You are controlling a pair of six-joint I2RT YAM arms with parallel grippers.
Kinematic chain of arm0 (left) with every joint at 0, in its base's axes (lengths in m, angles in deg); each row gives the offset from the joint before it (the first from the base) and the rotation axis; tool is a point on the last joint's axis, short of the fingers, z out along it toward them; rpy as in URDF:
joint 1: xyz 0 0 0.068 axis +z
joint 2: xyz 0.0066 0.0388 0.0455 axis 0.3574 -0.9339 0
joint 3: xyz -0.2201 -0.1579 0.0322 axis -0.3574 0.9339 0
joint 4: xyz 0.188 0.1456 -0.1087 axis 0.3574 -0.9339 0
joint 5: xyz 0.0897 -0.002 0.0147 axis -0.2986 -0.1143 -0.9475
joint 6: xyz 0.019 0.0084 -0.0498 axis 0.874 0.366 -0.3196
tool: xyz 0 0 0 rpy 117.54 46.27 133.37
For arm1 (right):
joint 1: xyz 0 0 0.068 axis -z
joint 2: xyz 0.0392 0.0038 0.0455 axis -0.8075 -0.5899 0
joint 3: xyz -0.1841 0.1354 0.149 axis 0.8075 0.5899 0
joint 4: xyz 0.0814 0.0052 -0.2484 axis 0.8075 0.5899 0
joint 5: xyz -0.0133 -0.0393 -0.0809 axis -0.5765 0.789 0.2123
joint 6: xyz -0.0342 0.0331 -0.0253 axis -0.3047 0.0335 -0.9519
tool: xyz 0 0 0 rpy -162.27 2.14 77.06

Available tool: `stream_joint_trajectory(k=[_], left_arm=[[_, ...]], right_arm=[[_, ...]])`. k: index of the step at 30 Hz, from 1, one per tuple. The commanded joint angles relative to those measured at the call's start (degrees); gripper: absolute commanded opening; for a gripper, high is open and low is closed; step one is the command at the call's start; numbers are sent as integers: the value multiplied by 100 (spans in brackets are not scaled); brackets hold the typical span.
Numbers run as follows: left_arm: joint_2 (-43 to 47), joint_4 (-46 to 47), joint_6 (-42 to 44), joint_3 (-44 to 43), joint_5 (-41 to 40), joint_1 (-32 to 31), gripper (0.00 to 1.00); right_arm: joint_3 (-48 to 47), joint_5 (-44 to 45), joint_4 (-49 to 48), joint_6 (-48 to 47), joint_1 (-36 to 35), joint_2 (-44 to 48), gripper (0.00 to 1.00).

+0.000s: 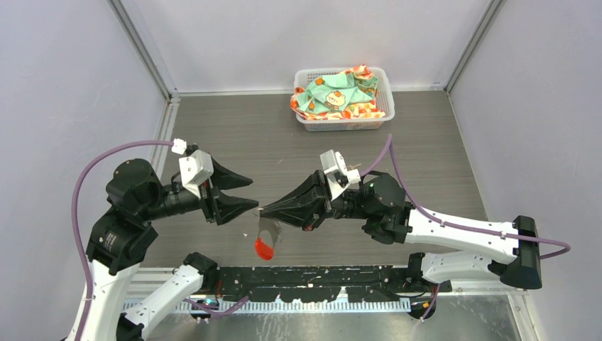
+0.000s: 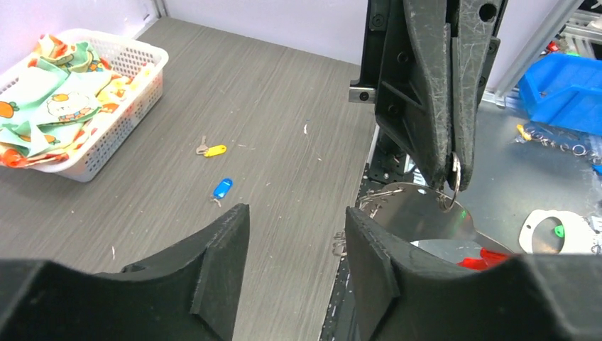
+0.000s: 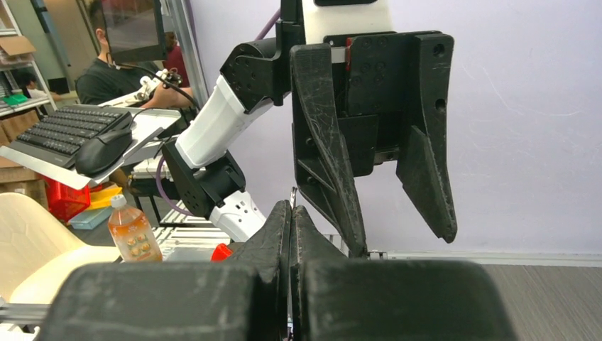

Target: Put the keys on the keyring

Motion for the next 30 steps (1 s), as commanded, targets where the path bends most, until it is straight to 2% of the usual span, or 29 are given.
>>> stream_joint_trajectory(k=[1, 3, 6, 10, 16, 21, 24, 30], left_arm=[[6, 32, -45, -119, -10, -21, 59], [19, -178, 314, -200, 178, -24, 65], [5, -538, 702, -337, 616, -26, 66], [-95, -770, 782, -481, 1231, -26, 56], [-226, -418, 314, -474, 1667, -26, 41], [-389, -357, 43, -431, 2101, -26, 39], [-402, -308, 44, -418, 1956, -21, 38], [-406, -222, -224, -420, 2009, -25, 31]], right_arm=[[-197, -64, -169, 69, 9, 108, 1], [-172, -41, -160, 45, 7, 154, 1], [-126, 4, -152, -3, 8, 185, 1], [-97, 23, -125, -63, 11, 186, 1], [-131, 22, -73, -136, 16, 113, 1], [-158, 67, -46, -225, 11, 67, 1], [-167, 76, -46, -268, 15, 26, 1], [-122, 218, -19, -386, 14, 4, 1]])
